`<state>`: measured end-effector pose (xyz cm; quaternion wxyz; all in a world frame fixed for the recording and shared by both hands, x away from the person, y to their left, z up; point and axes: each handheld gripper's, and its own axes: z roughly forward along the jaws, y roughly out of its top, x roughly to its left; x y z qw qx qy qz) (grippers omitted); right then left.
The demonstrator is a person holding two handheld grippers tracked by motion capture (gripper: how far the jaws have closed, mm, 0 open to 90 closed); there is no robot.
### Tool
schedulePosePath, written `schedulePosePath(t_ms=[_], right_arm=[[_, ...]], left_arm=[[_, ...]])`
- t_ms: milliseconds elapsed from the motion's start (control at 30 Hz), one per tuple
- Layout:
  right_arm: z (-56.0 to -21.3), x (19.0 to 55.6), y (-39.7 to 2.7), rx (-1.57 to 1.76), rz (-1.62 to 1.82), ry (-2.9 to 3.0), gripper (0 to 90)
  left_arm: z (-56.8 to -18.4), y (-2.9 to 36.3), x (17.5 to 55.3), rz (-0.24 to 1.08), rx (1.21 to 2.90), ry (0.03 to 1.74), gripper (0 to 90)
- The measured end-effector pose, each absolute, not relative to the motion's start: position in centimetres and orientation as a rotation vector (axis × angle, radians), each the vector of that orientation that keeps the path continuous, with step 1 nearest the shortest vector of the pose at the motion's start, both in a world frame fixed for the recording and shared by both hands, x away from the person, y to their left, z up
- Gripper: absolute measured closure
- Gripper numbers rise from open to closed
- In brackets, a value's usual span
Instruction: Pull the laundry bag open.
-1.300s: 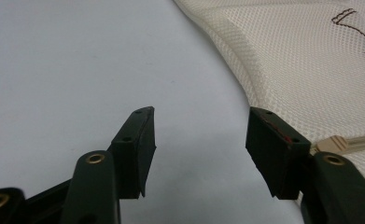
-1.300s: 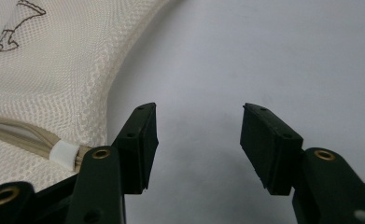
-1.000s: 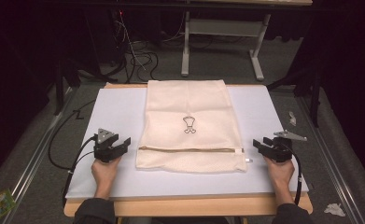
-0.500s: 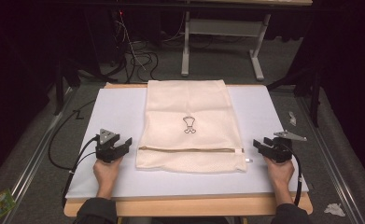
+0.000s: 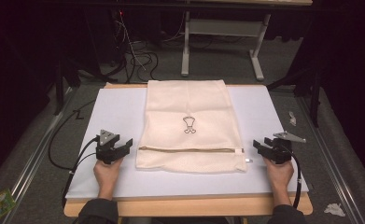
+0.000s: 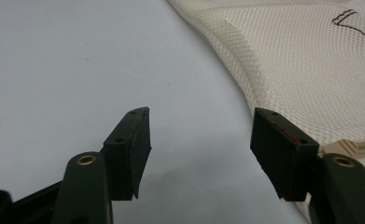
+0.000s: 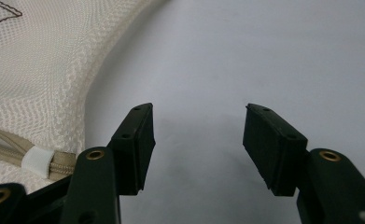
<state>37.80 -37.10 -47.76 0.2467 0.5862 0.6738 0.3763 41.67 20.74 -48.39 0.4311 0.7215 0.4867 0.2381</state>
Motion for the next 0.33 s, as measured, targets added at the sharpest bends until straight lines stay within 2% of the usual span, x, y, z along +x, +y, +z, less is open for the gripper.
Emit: schedulePosePath(t_ms=[333], right_arm=[[-47.78,37.84,-37.16,1.602,1.03,1.839,43.8]], left_arm=[[-48.39,20.74,41.65,0.592,1.801,1.211,38.3]])
